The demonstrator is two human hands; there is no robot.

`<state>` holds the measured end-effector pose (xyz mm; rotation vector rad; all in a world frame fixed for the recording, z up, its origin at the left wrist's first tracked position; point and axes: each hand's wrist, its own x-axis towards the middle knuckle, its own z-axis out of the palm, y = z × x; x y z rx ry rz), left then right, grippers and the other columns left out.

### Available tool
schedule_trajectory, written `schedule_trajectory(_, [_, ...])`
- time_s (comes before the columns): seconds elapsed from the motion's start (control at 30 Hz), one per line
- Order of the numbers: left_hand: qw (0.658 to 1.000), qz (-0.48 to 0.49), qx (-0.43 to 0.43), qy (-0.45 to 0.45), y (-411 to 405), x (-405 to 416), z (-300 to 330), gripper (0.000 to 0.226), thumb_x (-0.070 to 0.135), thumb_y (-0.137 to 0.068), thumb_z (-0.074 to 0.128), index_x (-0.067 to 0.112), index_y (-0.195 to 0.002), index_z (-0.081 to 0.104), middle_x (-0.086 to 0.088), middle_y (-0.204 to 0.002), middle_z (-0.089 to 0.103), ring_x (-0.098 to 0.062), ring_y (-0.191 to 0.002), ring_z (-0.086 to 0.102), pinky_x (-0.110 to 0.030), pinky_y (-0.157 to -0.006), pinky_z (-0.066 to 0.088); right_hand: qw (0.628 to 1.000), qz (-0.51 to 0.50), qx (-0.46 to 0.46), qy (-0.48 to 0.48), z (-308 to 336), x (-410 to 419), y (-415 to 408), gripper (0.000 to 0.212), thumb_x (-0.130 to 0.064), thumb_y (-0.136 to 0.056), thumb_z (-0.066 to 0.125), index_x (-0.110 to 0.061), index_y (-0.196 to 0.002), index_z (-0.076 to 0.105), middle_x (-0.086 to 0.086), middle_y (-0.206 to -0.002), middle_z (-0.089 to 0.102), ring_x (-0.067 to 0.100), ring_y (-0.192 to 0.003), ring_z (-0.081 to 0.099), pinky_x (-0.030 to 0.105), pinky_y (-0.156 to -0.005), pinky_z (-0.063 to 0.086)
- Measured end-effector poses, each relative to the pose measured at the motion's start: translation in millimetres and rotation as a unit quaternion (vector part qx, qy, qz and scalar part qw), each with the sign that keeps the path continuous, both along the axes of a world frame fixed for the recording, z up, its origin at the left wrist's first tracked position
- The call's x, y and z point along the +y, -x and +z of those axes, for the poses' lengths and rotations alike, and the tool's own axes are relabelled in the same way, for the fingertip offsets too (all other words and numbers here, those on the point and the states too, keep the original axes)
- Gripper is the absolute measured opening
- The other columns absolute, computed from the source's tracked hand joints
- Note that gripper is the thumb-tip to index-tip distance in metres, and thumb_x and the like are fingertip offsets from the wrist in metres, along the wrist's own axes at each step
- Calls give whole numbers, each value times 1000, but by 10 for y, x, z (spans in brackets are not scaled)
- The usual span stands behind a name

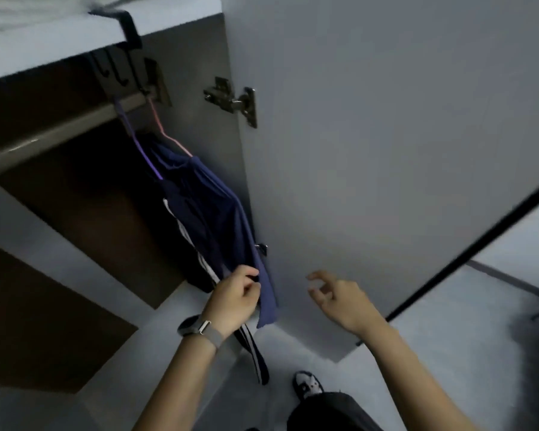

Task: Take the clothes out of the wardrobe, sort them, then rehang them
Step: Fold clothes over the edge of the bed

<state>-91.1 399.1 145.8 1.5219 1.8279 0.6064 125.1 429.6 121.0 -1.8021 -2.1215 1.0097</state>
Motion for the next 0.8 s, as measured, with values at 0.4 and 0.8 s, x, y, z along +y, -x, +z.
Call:
schedule_trajectory(0.4, [926, -374, -48, 7, -2437, -326, 130, 21, 20, -91, 52, 24, -111, 55, 7, -86, 65, -12, -78, 62, -17, -71, 45, 913, -406, 30, -41, 154, -1837, -2156, 22, -47, -88, 57, -39, -108, 56, -17, -91, 65, 7, -80, 62, 27, -71, 47])
schedule_trajectory(0.8, [843, -523, -109, 68, -5537, -850, 26, 20, 23, -91, 51, 31, -109, 53, 10, -84, 69, -12, -80, 63, -21, -62, 45, 701, -694, 140, -82, -27, -3605, -4502, 14, -39, -85, 63, -37, -99, 62, -2, -84, 69, 17, -76, 67, 34, -75, 54])
